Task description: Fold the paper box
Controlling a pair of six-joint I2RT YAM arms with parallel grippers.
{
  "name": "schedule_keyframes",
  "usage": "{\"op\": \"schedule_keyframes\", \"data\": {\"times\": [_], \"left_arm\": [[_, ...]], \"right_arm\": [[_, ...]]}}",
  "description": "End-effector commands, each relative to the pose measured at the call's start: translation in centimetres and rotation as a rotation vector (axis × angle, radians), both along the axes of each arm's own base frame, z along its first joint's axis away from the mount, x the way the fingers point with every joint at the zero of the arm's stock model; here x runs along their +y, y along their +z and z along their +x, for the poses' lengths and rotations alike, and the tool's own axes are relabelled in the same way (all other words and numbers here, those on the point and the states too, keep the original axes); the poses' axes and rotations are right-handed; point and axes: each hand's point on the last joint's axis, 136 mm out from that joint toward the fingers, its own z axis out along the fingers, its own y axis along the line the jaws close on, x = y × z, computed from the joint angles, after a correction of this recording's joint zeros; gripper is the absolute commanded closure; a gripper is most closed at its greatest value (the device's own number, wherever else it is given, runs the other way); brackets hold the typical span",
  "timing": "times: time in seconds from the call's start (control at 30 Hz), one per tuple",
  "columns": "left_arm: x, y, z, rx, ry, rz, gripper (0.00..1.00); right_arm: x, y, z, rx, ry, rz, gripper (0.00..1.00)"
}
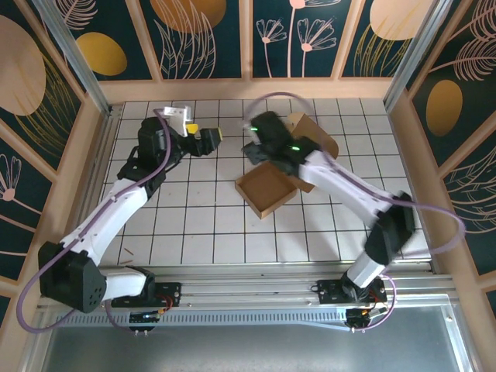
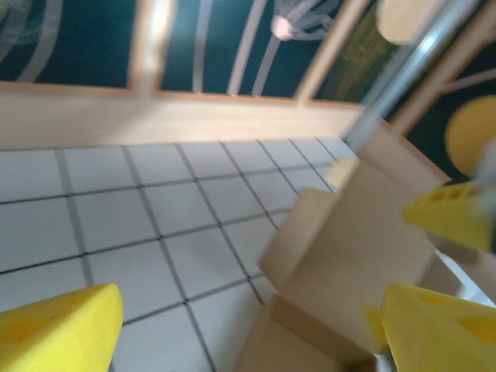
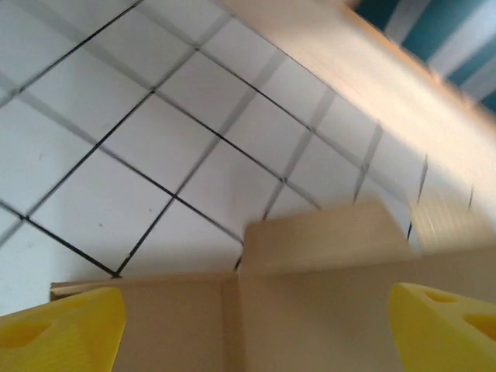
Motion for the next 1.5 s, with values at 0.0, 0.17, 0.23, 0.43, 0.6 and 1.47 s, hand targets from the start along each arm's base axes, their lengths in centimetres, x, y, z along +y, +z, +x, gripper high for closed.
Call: {"op": "schedule_keyframes", "data": {"times": [0.0,0.17,0.23,0.43,0.6,1.47], "left_arm": [[-4.3,-1.7,-2.9,0.003,-0.270,0.049,0.09],[-7.2,-2.2,-6.3,-0.019,-0.401,0.078,0.07],[-7.3,-2.2,-6.9,-0.021,-0.394,0.063,0.07],[-4.6,-2.3,-7.3,-0.013,-0.250,0.084,0.05],[-2.9,-2.5,-7.2,0.003,-0.150,0.112,0.03],[-0.6,-5.1,-4.8,0.104,0.068,0.085,0.01]], "right_arm": [[-4.2,-2.4,-4.1,0.178,-0.436,0.666,0.13],[-6.4,-7.5,-7.6,0.285,-0.575,0.953,0.26],[-6.3,-9.6,-7.8,0.343,-0.662,1.034,0.26],[-5.1,-16.6,-8.2,0.529,-1.025,0.954,0.26],[-2.9,-19.9,-7.5,0.627,-1.083,0.873,0.37],[-2.7,-19.9,-1.9,0.506,-0.197,-0.037,0.95]]}}
